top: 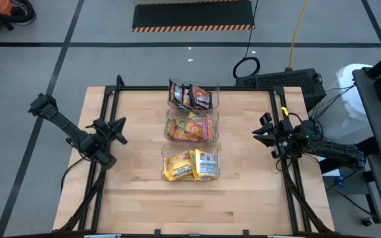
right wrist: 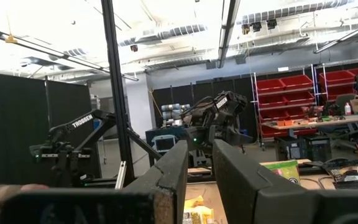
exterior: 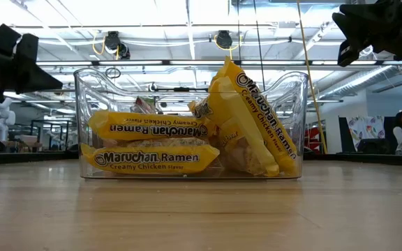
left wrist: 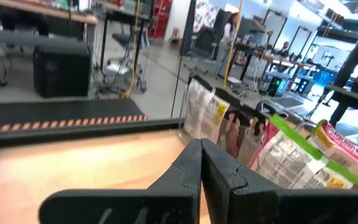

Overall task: Sort Maruchan noodles
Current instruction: Return to Home Position

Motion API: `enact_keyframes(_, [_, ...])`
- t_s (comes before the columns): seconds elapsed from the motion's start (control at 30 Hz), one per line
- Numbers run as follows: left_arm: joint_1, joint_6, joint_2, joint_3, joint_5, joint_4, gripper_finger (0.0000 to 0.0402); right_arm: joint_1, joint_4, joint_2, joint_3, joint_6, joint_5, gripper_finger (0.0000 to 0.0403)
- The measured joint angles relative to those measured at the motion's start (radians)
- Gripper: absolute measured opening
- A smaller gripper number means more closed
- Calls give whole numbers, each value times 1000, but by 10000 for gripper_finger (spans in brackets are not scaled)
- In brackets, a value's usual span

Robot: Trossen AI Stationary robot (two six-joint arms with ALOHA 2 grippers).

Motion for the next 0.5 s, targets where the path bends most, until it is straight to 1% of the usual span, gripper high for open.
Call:
enact_keyframes(0.1, [0, 7, 0, 0, 40, 19, 8, 0, 0, 0, 0, 0, 0, 70])
enact_keyframes(0.5, [0, 8, 0, 0, 44, 20, 8, 0, 0, 0, 0, -1, 1, 70])
